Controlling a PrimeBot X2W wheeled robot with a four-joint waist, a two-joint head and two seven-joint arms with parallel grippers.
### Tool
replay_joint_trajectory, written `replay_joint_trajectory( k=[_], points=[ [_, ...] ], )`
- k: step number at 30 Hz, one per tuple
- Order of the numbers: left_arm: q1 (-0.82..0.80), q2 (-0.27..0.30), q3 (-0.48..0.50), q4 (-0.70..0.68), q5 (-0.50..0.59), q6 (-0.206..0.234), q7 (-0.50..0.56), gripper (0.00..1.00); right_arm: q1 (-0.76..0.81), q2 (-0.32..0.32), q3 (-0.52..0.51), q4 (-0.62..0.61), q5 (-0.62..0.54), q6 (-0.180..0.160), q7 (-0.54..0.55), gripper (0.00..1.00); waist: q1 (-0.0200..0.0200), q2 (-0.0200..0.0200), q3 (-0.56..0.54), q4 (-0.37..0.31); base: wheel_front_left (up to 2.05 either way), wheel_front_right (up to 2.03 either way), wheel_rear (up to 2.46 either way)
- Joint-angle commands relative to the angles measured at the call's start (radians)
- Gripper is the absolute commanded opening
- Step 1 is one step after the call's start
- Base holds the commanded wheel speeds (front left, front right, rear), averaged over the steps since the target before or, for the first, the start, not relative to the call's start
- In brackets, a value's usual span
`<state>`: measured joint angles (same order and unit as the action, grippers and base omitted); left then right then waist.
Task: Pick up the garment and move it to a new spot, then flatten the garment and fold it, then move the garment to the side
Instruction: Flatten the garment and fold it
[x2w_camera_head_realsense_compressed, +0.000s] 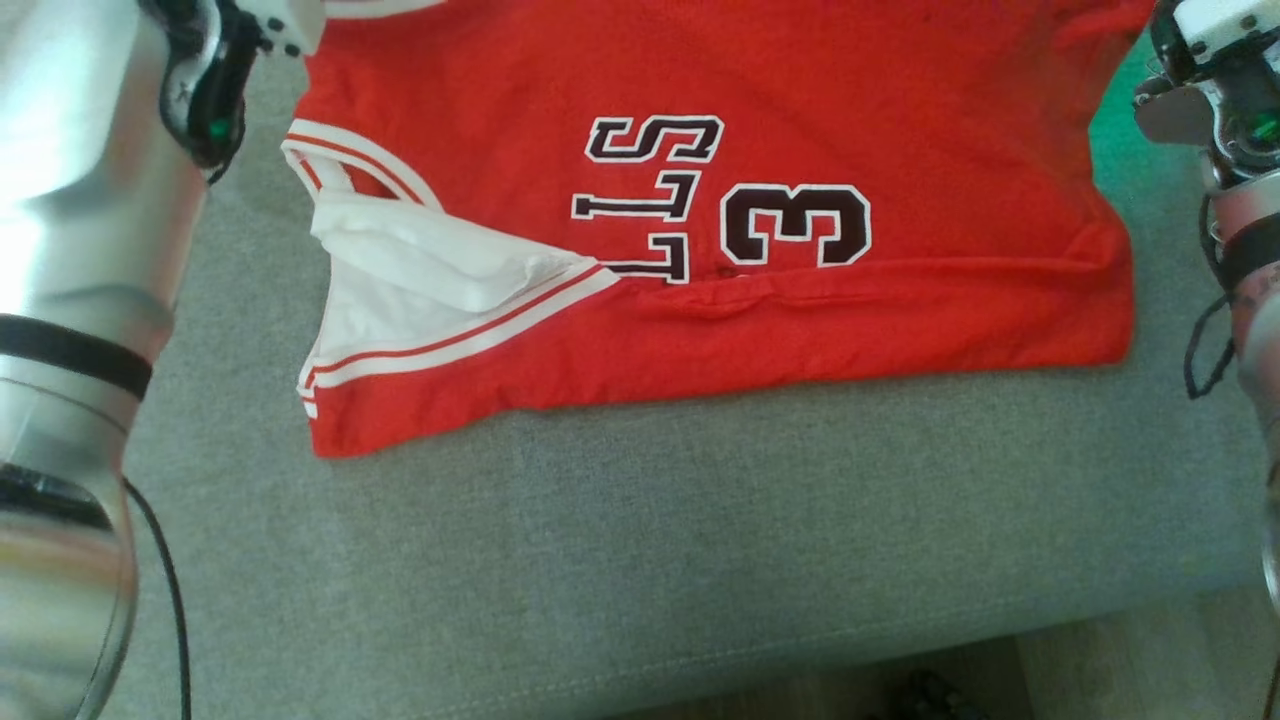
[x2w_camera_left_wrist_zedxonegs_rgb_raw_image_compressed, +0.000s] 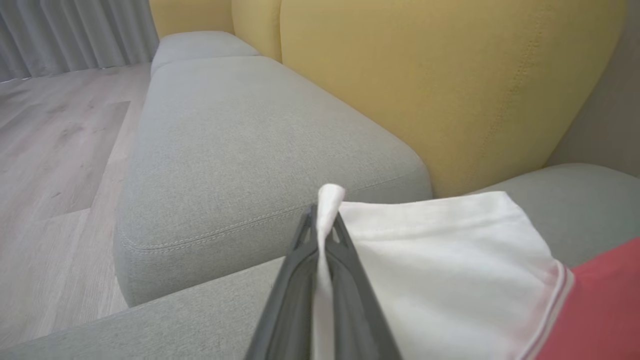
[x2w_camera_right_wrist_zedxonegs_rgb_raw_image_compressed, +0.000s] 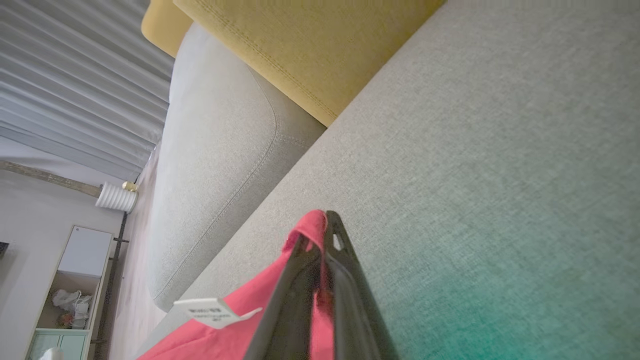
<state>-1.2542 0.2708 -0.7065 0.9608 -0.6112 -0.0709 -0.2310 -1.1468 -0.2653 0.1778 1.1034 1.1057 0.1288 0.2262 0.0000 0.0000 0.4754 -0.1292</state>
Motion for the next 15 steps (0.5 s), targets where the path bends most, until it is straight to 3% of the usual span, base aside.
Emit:
replay_joint_trajectory(
  k=[1, 15],
  points=[
    [-0.031, 0.033, 0.010, -0.009, 0.007, -0.008, -0.009, 0.00, 0.002, -0.001, 0.011, -0.042, -0.004, 0.002, -0.019, 0.00, 0.0000, 0.0000, -0.010, 0.002, 0.00, 0.00, 0.00],
    [0.128, 0.106, -0.013, -0.123, -0.010, -0.044, -0.026, 0.00, 0.207, -0.063, 0.012, -0.168, 0.074, 0.002, 0.033, 0.00, 0.0000, 0.0000, -0.123, 0.022, 0.00, 0.00, 0.00]
  ],
)
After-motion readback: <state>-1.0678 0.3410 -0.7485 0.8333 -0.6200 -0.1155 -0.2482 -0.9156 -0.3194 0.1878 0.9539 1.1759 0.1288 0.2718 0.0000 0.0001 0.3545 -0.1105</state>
